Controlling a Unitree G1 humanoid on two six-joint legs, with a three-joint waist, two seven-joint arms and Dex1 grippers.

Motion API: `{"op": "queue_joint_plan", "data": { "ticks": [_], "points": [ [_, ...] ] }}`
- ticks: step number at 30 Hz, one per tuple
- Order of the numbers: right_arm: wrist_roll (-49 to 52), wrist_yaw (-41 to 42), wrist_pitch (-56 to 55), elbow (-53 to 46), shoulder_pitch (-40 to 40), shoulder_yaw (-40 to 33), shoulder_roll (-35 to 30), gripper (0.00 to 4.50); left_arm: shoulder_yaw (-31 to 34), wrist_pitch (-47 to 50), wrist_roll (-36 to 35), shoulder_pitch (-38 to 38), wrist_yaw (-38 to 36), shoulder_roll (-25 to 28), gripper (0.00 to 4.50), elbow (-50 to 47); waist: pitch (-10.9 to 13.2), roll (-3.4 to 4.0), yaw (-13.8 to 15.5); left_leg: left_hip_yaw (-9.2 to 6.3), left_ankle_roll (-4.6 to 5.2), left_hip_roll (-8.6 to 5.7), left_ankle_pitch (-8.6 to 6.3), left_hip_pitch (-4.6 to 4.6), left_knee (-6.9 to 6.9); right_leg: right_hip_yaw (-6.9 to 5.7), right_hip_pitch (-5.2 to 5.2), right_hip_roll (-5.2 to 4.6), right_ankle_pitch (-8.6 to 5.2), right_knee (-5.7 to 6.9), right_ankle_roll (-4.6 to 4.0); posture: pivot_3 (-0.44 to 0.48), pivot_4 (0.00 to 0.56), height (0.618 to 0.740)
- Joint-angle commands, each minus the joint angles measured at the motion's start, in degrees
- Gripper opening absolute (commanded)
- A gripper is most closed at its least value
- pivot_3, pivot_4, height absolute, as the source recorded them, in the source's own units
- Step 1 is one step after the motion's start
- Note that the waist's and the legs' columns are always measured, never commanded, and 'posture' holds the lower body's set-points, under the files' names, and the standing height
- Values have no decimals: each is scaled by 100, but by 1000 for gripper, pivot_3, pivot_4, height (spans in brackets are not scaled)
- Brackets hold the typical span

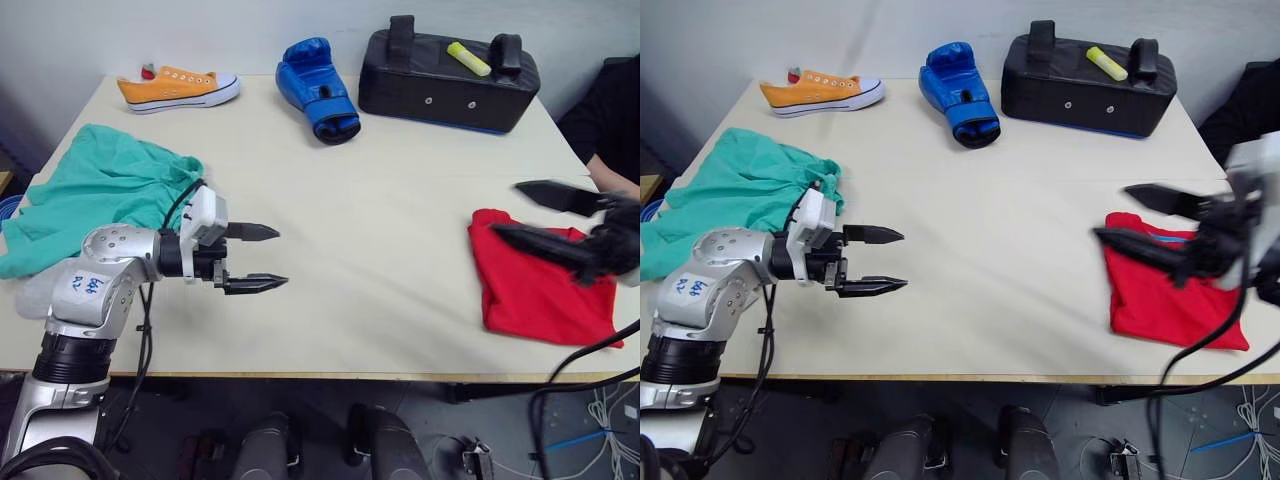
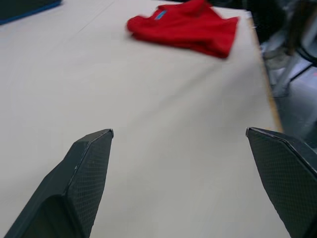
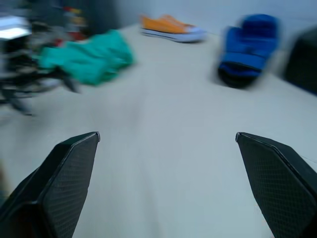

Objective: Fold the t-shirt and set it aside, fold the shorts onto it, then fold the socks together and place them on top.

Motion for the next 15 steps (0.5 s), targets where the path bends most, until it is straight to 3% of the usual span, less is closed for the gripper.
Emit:
{"op": "queue_joint_plan", "data": {
  "ticks": [1,5,9,15],
  "points": [
    [283,-306,-110,-534,-221,639,297,4478,868,-500,401,380,512,457,4500,473,0,-10,-6,0,-4,1,-4,0,0,0,-1,0,0,-2,0,0,150,740],
    [164,-447,-269,-557,-352,1140,571,4478,1172,-1245,980,759,838,940,4500,1187,-1,-10,17,4,-10,-5,-34,-4,0,-2,-1,-8,1,-18,1,0,150,740],
    [-55,-414,-421,-433,-431,1526,758,4478,949,-2155,1661,-117,1356,1153,4500,2841,-6,-27,139,3,-8,-11,-45,-10,4,-3,-1,-15,8,-36,13,0,150,740],
    [-386,-347,-653,-392,-456,1852,880,4478,-21,-3233,2859,-1567,1764,1091,4500,5382,-7,-29,128,13,12,-18,-59,-23,5,-5,-6,-24,19,-53,25,0,150,740]
  ]
}}
